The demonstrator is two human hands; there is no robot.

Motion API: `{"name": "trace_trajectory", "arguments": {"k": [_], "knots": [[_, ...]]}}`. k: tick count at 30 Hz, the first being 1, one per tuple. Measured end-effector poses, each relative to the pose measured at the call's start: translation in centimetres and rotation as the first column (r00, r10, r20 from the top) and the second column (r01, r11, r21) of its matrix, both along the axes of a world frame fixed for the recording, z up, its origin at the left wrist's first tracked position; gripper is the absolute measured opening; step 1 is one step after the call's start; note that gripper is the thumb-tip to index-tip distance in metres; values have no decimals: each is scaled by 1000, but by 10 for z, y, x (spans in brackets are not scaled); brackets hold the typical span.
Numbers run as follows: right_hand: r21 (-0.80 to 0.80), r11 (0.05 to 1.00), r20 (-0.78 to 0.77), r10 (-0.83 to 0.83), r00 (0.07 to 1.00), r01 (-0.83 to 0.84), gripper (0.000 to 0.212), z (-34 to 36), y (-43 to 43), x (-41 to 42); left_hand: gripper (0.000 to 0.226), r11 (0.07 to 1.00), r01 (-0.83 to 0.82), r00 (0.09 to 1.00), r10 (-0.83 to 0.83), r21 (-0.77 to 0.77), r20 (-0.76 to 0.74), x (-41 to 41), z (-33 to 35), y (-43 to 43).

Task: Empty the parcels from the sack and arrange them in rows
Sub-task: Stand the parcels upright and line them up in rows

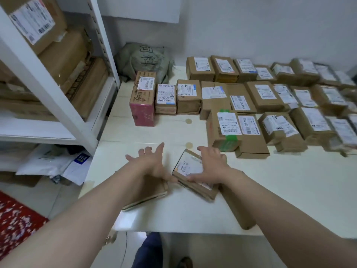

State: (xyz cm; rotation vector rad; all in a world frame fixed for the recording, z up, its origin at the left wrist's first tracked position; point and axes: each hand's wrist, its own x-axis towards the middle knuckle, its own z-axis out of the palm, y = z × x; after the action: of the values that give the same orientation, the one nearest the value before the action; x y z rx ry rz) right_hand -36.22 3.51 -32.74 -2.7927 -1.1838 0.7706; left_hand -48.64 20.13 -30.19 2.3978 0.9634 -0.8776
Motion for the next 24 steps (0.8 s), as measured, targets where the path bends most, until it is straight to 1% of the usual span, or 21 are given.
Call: {"name": "trace_trajectory", "arguments": {"k": [1,2,3,5,6,8,10,11,12,13,14,15,16,17,18,19,20,21,22,24], "knots": [[-107,993,-20,52,998,-54,129,-2,-9,-5,146,999,45,996,-46,-4,-80,-9,-1,-4],[-182,979,-26,91,995,-95,138,-5,-16,-10,149,997,74,989,-72,12,-127,-17,-2,-9],[-217,970,-17,108,994,-109,142,-9,-21,-13,150,994,100,985,-92,51,-149,-25,-4,-15],[-195,977,22,94,995,-88,140,-15,-24,-19,143,978,133,985,-113,159,-131,-33,-9,-24],[-161,985,27,64,998,-59,138,-15,-22,-21,139,977,103,992,-88,185,-87,-33,-10,-24],[-74,996,-22,-58,998,57,134,-14,-14,-23,133,991,-41,998,36,131,44,-24,-10,-18],[30,974,-97,-222,970,226,131,-11,-3,-20,136,979,-205,963,202,2,180,-10,-7,-2],[86,946,-130,-302,944,314,130,-8,2,-18,135,952,-288,919,306,-106,247,-4,-4,6],[137,909,-165,-372,914,394,128,-6,7,-15,130,897,-358,853,427,-257,301,1,-3,16],[176,870,-204,-426,881,461,126,-4,13,-11,120,810,-391,780,544,-436,309,4,-1,25],[201,840,-245,-455,856,504,123,-3,16,-9,106,688,-390,710,648,-612,276,4,1,31],[220,819,-283,-467,838,530,119,-2,19,-7,89,554,-369,648,729,-746,220,4,-2,38],[237,797,-312,-478,821,555,116,-2,22,-4,69,432,-341,586,792,-835,170,5,-4,44],[255,772,-333,-495,803,582,113,-3,24,-2,46,351,-349,507,850,-869,140,6,-8,49],[273,747,-345,-512,786,607,110,-3,25,0,31,302,-377,423,897,-876,127,7,-11,52],[283,729,-351,-526,775,623,108,-5,26,2,30,309,-435,358,921,-846,152,9,-17,56],[279,725,-350,-534,770,630,108,-6,27,4,34,346,-498,324,925,-795,199,9,-20,59],[267,731,-342,-538,771,628,108,-6,27,5,40,381,-537,327,916,-753,231,9,-25,64],[252,736,-330,-545,771,628,108,-8,29,5,42,402,-548,350,907,-734,235,9,-28,68],[227,726,-298,-583,756,649,107,-11,35,6,35,422,-503,450,873,-755,188,11,-29,73]]}}
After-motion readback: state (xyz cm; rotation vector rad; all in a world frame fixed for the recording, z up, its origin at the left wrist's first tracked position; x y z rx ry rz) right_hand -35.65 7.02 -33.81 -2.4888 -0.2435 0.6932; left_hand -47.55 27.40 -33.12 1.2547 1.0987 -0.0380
